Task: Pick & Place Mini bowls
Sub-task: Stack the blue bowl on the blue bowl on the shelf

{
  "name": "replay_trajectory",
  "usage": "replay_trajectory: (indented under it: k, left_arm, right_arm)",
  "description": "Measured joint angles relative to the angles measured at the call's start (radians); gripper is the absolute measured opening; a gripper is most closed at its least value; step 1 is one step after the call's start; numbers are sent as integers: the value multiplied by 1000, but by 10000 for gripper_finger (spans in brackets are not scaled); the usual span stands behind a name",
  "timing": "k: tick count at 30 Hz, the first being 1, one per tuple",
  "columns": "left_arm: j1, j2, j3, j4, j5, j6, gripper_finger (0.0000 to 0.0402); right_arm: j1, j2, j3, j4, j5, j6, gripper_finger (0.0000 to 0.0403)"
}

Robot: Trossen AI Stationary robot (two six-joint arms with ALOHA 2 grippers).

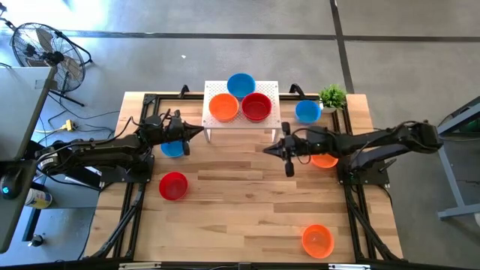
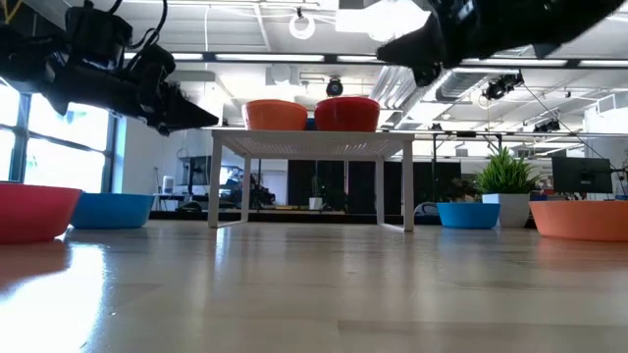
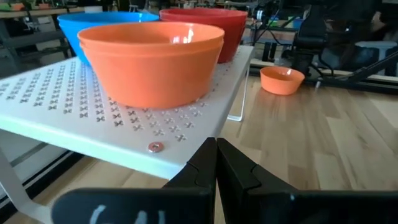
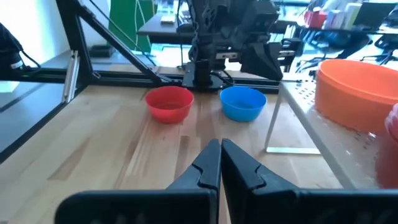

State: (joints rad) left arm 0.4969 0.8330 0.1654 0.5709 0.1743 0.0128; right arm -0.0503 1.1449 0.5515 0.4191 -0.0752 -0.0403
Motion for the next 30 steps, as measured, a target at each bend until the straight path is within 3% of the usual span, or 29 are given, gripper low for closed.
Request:
replay_trajectory:
  k: [9,23,27,30]
  left_arm:
    - [0,-37,16,-70,-1,-44,0]
    - [0,-186,330,-943,-50,-62,2]
    - [-1,-175,404,-1200,-113,-132,24]
    - [-11,-156,416,-1236,-128,-195,58]
  right_arm:
    - [-2,-10,-107,154,2,-45,1]
    - [-2,-10,-110,146,-6,-122,1]
    - [-2,-10,-109,146,-6,-133,1]
    - [-2,-9,-109,142,-6,-146,2]
